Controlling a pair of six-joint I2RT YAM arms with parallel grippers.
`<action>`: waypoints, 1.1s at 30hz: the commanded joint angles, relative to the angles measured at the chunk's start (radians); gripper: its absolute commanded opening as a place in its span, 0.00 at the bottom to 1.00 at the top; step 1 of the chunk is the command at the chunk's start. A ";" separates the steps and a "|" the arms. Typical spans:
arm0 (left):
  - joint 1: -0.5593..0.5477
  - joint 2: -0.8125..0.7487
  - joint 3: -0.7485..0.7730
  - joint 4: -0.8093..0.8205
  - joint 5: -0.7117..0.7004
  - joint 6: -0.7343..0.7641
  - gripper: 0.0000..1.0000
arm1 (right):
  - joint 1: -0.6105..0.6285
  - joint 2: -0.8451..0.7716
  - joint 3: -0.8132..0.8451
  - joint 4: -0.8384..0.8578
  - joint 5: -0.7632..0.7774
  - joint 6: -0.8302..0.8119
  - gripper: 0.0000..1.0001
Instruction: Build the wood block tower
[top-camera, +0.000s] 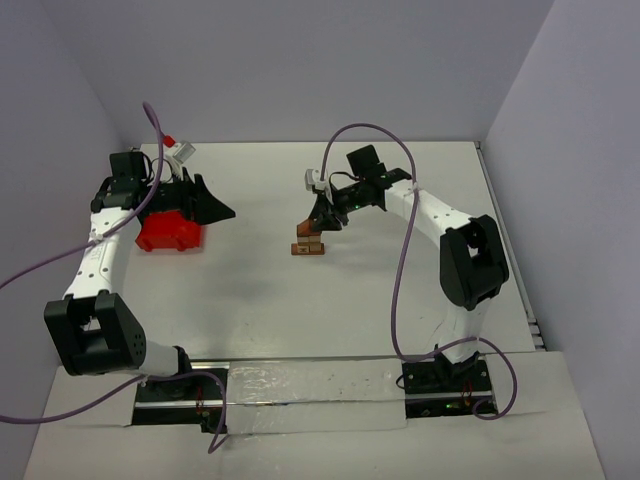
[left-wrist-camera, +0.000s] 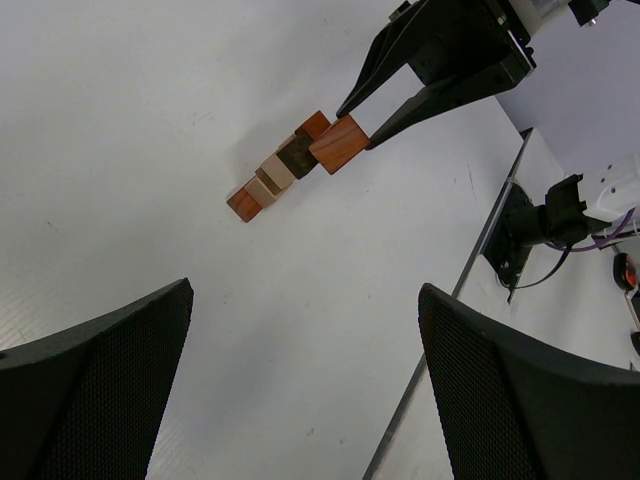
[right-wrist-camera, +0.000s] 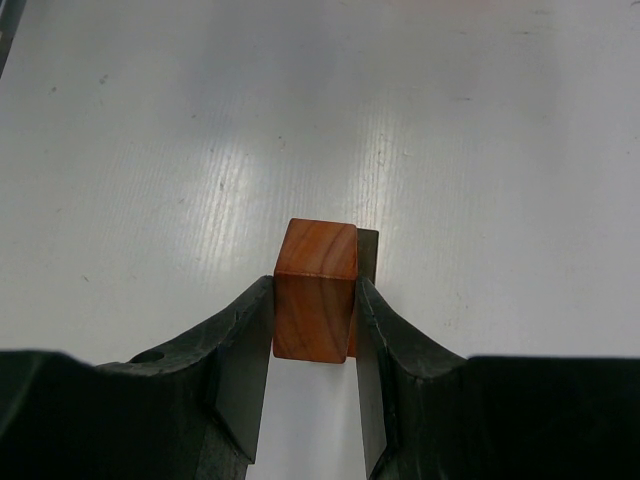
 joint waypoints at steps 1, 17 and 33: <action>-0.006 0.009 0.034 0.033 0.034 0.008 0.99 | -0.005 0.016 0.057 -0.008 -0.010 -0.016 0.04; -0.007 0.033 0.054 0.022 0.032 0.010 0.99 | -0.009 0.035 0.073 -0.003 -0.055 -0.031 0.04; -0.007 0.045 0.069 0.013 0.019 0.012 0.99 | -0.041 0.025 0.017 0.051 -0.107 -0.022 0.04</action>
